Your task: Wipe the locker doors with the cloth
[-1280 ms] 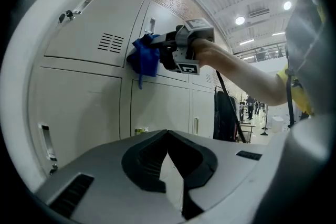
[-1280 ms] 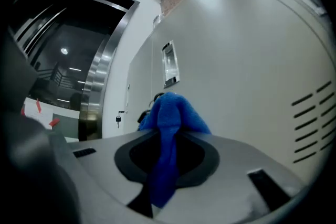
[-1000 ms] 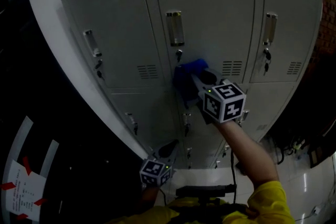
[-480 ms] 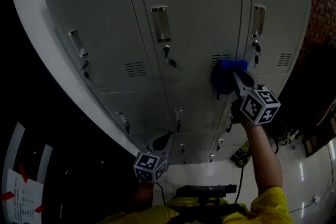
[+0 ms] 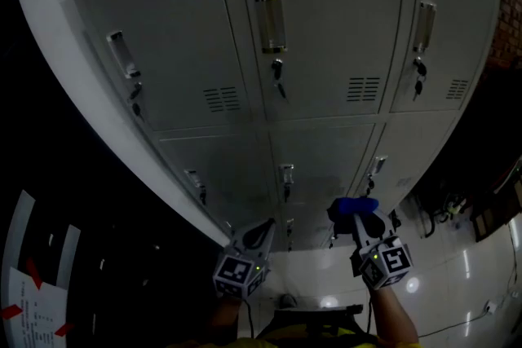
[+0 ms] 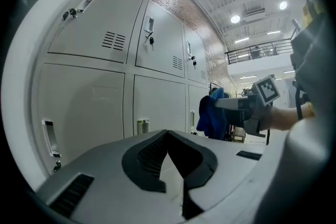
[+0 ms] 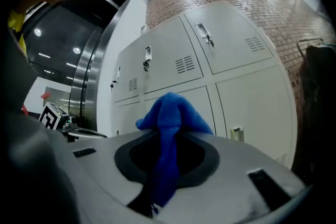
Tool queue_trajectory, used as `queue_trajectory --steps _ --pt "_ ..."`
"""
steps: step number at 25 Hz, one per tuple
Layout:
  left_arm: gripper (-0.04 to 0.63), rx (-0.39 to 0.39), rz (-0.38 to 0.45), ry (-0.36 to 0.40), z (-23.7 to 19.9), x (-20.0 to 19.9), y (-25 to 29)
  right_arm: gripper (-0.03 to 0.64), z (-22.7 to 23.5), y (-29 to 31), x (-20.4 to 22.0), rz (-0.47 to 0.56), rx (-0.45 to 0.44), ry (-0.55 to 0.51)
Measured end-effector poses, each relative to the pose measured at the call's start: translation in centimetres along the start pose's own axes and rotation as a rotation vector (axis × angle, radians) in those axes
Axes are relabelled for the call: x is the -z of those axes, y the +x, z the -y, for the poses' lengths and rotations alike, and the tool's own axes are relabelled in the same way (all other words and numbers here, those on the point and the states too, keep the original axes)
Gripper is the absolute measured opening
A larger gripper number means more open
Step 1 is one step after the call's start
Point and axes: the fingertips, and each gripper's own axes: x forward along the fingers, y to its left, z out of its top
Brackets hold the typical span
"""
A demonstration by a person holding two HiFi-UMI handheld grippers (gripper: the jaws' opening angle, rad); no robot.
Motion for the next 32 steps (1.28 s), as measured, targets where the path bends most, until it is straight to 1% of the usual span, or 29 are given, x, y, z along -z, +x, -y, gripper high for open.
queue_trajectory --steps 2,4,6,9,11,14,18,22,24,27,32 --pt "0.006 -0.014 0.019 0.008 0.7 -0.2 -1.4 0.066 0.0 -1.5 0.7 -0.007 0.001 0.019" --pt "0.006 -0.028 0.012 0.011 1.9 -0.1 -3.0 0.066 0.1 -3.3 0.6 0.005 0.002 0.020" --pt "0.006 -0.047 -0.011 0.013 3.3 0.3 -4.5 0.066 -0.3 -5.5 -0.2 0.018 0.000 -0.005" --pt "0.006 -0.055 0.015 0.018 6.7 0.1 -5.9 0.066 -1.0 -10.0 -1.6 0.057 -0.027 -0.048" --pt "0.006 -0.056 0.027 0.026 9.9 0.2 -6.9 0.066 -1.2 -14.2 -1.6 0.073 -0.037 -0.037" --pt "0.006 -0.057 0.044 0.003 16.5 0.7 -9.8 0.066 -1.1 -21.8 0.0 0.046 -0.041 -0.003" --pt "0.006 -0.062 0.021 -0.016 25.3 2.9 -14.6 0.066 -0.5 -31.5 1.9 0.008 -0.034 0.048" --pt "0.006 -0.101 0.013 -0.030 31.0 3.4 -19.5 0.066 -1.4 -38.7 1.1 0.009 -0.060 0.072" --pt "0.006 -0.110 0.020 -0.024 32.9 3.0 -21.4 0.066 -2.1 -41.5 0.3 0.023 -0.065 0.069" --pt "0.006 -0.094 0.035 -0.017 35.1 2.6 -23.6 0.064 -3.5 -44.5 -0.2 0.031 -0.047 0.047" --pt "0.006 -0.082 0.044 -0.009 36.7 2.6 -26.8 0.064 -6.5 -47.2 0.0 0.038 -0.054 0.064"
